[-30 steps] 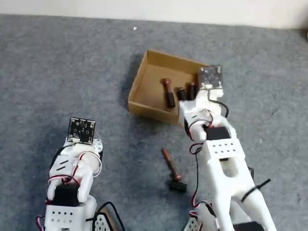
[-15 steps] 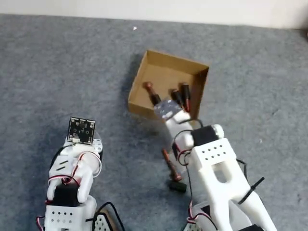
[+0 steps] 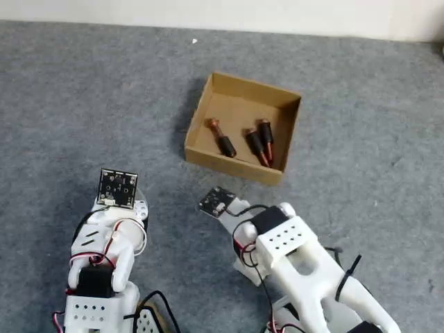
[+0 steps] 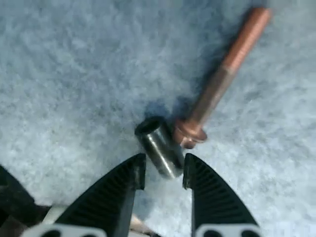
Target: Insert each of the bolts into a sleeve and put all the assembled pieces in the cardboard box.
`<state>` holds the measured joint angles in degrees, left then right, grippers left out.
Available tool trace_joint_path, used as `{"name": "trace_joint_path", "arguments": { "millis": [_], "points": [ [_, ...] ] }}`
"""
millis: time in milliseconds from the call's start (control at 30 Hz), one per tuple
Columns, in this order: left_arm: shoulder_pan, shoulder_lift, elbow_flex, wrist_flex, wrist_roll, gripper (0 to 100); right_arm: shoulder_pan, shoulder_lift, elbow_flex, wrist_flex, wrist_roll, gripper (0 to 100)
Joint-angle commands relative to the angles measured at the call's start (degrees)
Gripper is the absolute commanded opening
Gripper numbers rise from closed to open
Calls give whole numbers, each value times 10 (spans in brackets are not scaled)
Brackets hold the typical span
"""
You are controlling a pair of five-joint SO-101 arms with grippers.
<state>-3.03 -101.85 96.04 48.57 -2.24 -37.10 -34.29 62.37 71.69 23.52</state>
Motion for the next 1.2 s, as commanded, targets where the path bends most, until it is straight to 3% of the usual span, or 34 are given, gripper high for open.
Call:
{"name": "trace_joint_path", "arguments": {
  "millis": [0, 267, 433, 833, 1000, 1167],
  "points": [
    [-7, -1, 12, 1, -6, 5, -6, -12, 33, -69, 7, 115],
    [-6, -1, 12, 1, -6, 5, -5, -11, 119, -159, 32, 114],
    [-6, -1, 12, 1, -6, 5, -4, -18, 121, -153, 52, 5],
    [-6, -1, 12, 1, -6, 5, 112, -122, -130, 40, 51, 5],
    [-6, -1, 12, 1, -6, 5, 152, -137, -123, 2, 51, 5],
    [-7, -1, 12, 1, -6, 5, 181, -136, -19, -95, 55, 5]
  ]
}}
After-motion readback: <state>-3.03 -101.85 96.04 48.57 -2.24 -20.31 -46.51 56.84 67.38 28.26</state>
